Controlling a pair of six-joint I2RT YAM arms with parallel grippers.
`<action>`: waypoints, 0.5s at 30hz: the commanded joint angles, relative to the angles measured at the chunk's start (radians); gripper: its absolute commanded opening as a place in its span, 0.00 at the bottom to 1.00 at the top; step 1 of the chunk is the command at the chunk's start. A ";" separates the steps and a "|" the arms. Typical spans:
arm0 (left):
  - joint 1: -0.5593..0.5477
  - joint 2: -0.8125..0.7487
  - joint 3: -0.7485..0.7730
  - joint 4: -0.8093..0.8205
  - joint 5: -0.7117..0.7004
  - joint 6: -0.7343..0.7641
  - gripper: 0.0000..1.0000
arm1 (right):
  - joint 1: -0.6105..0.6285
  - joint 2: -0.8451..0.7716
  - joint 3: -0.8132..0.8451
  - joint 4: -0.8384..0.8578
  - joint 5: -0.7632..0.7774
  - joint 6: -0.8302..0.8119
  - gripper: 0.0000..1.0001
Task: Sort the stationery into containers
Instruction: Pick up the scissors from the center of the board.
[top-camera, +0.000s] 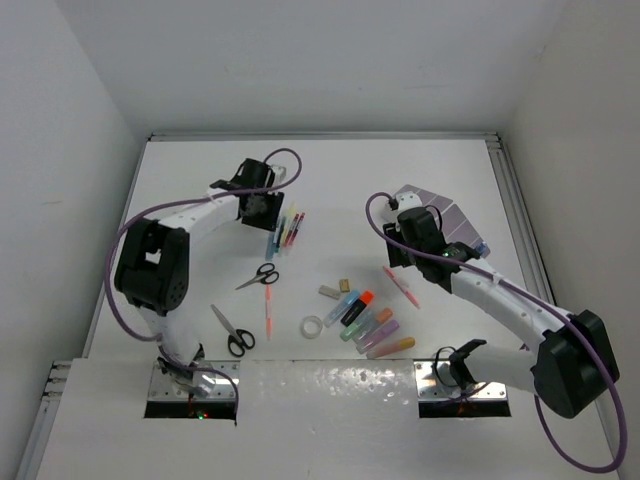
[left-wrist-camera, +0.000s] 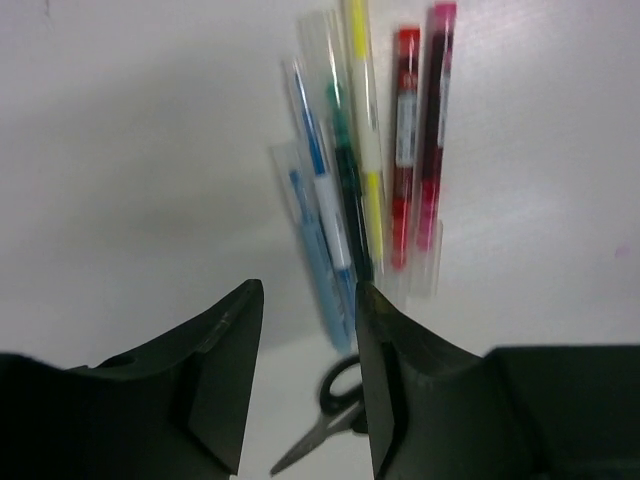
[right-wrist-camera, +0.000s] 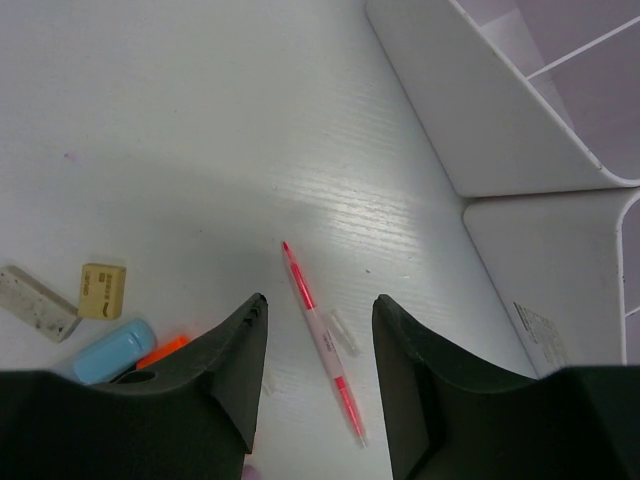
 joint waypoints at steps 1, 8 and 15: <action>-0.026 -0.140 -0.117 0.048 0.089 0.227 0.37 | 0.002 0.003 0.005 0.025 -0.014 0.010 0.46; -0.091 -0.280 -0.276 -0.002 0.249 0.574 0.54 | 0.016 -0.007 0.000 0.002 -0.014 0.016 0.47; -0.155 -0.266 -0.366 0.068 0.171 0.663 0.39 | 0.048 -0.034 -0.026 -0.017 0.007 0.053 0.48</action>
